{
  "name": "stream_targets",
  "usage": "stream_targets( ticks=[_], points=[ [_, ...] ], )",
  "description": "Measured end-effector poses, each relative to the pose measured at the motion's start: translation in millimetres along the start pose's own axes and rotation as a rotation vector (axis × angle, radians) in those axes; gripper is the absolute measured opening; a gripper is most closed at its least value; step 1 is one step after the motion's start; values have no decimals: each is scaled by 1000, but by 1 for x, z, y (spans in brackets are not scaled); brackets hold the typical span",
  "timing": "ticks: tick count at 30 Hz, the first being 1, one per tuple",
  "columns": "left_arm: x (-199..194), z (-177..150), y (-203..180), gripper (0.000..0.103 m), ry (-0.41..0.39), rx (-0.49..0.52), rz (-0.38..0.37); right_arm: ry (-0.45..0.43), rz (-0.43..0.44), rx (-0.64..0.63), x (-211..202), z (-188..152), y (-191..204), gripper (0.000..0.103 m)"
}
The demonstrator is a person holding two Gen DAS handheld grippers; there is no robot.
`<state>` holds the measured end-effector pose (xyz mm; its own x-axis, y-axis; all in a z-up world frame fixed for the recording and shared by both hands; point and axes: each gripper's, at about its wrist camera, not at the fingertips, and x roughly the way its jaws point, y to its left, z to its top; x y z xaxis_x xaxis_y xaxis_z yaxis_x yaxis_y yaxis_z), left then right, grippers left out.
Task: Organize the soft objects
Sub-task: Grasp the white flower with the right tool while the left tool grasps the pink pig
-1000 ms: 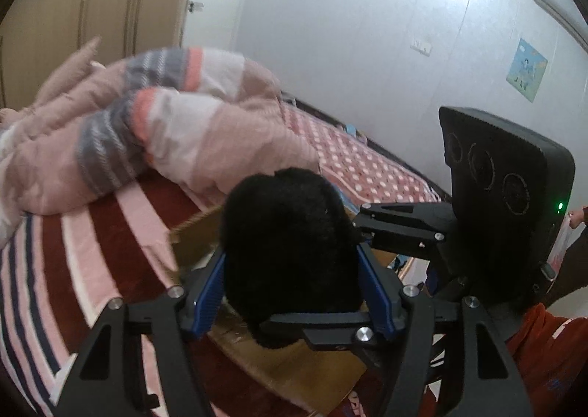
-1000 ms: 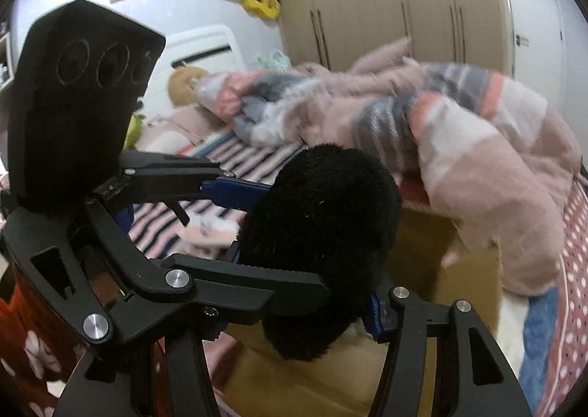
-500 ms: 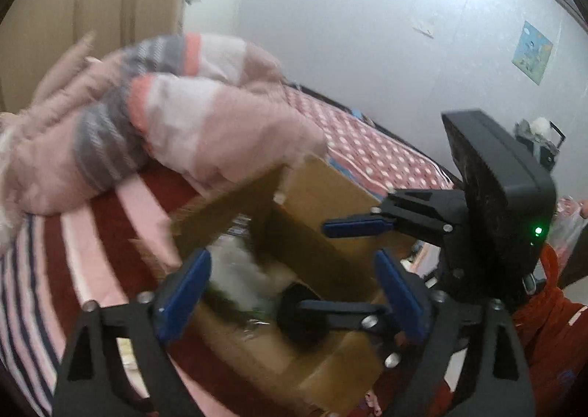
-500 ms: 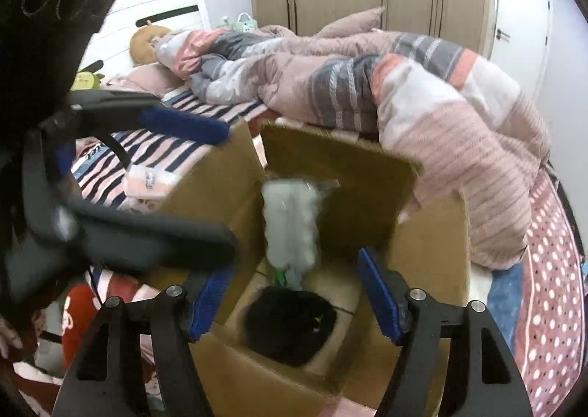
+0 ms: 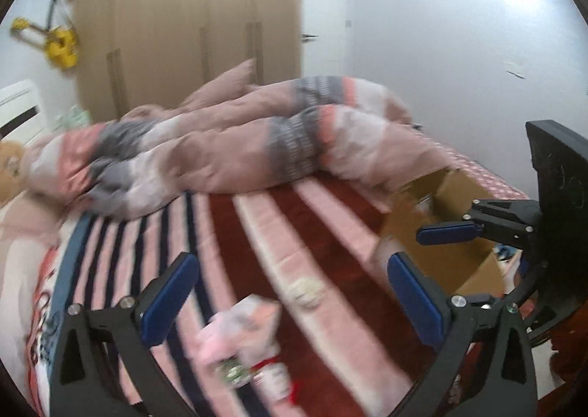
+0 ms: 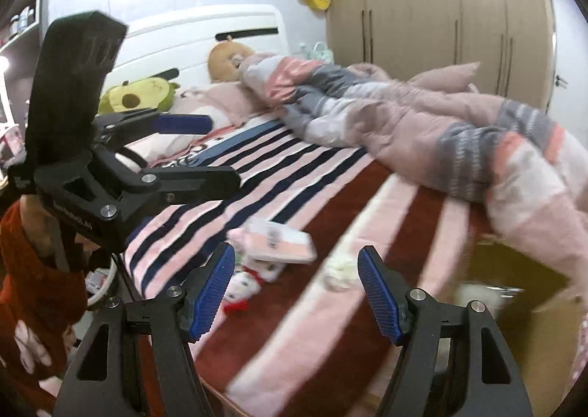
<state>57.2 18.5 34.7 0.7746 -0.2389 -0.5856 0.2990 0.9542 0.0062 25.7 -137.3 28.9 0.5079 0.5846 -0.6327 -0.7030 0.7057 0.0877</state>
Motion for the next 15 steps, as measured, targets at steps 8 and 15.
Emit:
stream_targets(
  ticks=[8, 15],
  points=[
    [27, -79, 83, 102, 83, -107, 55, 114, -143, 111, 108, -26, 6, 66],
    [85, -129, 116, 97, 184, -215, -8, 167, -259, 174, 164, -56, -32, 65]
  ],
)
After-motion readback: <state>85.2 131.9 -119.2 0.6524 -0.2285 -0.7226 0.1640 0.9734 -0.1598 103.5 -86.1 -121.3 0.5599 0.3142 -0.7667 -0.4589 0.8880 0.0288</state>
